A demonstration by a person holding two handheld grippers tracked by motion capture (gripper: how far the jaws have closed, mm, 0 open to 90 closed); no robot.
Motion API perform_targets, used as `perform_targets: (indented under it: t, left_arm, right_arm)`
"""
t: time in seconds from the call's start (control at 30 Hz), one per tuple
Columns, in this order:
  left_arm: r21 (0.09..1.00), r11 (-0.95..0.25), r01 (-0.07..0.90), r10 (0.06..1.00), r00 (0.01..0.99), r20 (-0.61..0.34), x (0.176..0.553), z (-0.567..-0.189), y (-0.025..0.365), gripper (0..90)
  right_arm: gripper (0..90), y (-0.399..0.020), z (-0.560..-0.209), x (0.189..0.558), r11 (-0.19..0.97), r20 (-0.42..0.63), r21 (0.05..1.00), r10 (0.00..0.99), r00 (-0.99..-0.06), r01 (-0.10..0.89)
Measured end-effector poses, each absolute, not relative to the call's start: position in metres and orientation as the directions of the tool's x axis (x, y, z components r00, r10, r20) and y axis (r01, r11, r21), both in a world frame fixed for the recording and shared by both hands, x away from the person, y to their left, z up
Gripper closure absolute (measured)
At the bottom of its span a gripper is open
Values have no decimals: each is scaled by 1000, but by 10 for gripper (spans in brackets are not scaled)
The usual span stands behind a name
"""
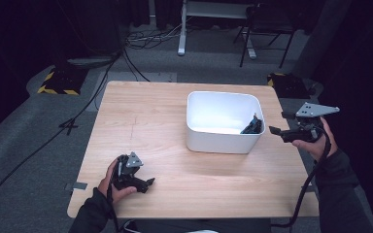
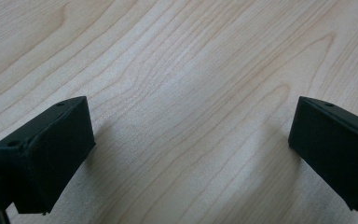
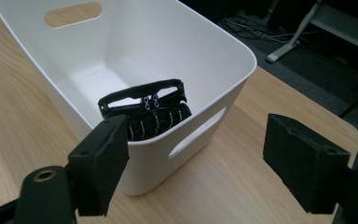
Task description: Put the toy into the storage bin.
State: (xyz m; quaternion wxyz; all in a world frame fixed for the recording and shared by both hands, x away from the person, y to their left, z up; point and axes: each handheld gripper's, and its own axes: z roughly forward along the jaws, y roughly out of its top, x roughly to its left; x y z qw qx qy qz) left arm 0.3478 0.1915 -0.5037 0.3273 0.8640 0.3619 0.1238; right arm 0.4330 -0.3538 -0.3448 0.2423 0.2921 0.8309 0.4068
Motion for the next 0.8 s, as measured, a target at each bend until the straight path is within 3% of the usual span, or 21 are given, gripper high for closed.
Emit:
perform_targets:
  t: [0.8]
  left_arm:
    - [655, -524, 544, 706, 707, -23, 348, -504, 192, 2]
  right_arm:
    - [205, -356, -400, 410, 515, -130, 776, 696, -706, 364]
